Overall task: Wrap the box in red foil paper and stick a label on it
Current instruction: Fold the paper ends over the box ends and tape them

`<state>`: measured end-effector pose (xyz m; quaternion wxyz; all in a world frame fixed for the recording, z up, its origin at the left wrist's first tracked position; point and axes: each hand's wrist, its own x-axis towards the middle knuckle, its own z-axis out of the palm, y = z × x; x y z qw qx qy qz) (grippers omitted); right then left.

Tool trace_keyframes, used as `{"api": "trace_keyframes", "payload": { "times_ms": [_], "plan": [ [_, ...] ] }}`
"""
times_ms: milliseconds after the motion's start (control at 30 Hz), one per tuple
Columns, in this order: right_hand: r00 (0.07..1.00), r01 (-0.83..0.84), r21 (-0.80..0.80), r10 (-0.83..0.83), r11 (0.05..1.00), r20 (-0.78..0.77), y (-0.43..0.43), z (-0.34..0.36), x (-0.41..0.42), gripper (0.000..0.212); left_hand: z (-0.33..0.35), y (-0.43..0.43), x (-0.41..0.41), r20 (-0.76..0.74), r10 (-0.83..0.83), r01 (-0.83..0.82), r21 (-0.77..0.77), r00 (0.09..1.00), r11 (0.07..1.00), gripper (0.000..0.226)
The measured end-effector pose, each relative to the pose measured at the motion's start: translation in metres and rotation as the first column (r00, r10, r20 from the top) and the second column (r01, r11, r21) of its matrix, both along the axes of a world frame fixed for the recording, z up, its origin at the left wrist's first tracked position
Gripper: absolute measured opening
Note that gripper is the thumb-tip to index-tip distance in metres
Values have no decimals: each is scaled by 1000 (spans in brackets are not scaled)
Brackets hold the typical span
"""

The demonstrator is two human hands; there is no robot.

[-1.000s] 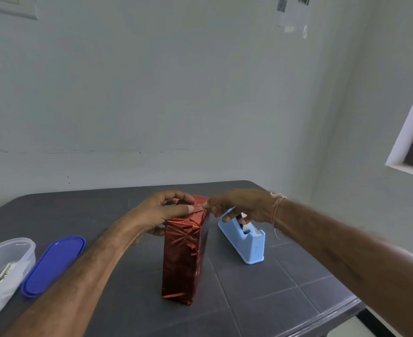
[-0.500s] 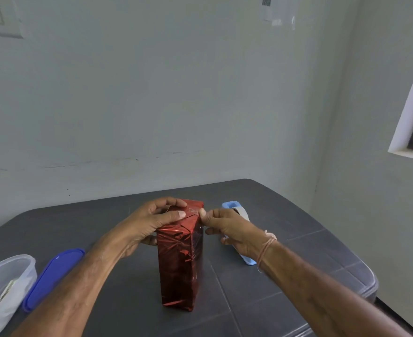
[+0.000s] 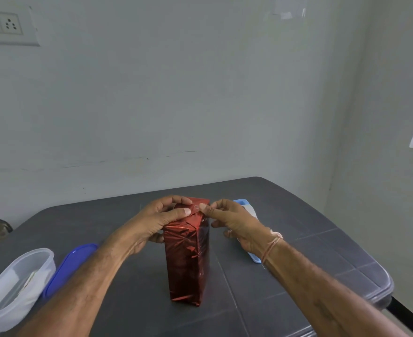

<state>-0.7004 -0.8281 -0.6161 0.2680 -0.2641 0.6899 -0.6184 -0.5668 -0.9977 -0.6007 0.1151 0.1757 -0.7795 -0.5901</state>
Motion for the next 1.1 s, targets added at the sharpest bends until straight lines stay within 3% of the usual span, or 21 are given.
{"api": "trace_keyframes", "payload": {
  "times_ms": [133, 233, 367, 500, 567, 667, 800, 900, 967, 1100],
  "plan": [
    [990, 96, -148, -110, 984, -87, 6, -7, 18, 43, -3, 5, 1, -23, 38, -38, -3, 999, 999, 22],
    [977, 38, -273, -93, 961, -191, 18, -30, 46, 52, -3, 9, 2, -49, 51, -51, -1, 998, 999, 19],
    [894, 65, -162, -129, 985, -428, 11, -54, 71, 88, -1, 14, 3, -80, 85, -88, -41, 993, 995, 17],
    [789, 196, -119, -229, 973, -570, 3, -58, 83, 107, -3, 26, 2, -79, 143, -150, -100, 987, 984, 26],
    [803, 219, -125, -252, 968, -540, 1, -61, 78, 106, -1, 28, 1, -85, 160, -171, -144, 984, 975, 33],
    [864, 173, -247, -268, 953, -427, 5, -68, 58, 83, 0, 21, 6, -120, 142, -161, -165, 982, 973, 34],
    [946, 26, -332, -130, 943, -296, 16, -70, 39, 54, -30, 5, 7, -180, 190, -217, -144, 965, 965, 33],
    [963, 10, -323, -97, 946, -252, 22, -71, 29, 52, -62, 9, 3, -164, 144, -157, -71, 976, 985, 26],
    [969, 3, -300, -77, 954, -234, 23, -74, 23, 54, -79, 13, 0, -153, 100, -99, 15, 983, 995, 36],
    [966, 1, -228, -59, 974, -250, 21, -89, 18, 58, -97, 20, -3, -155, 115, -121, -28, 981, 992, 50]
  ]
}}
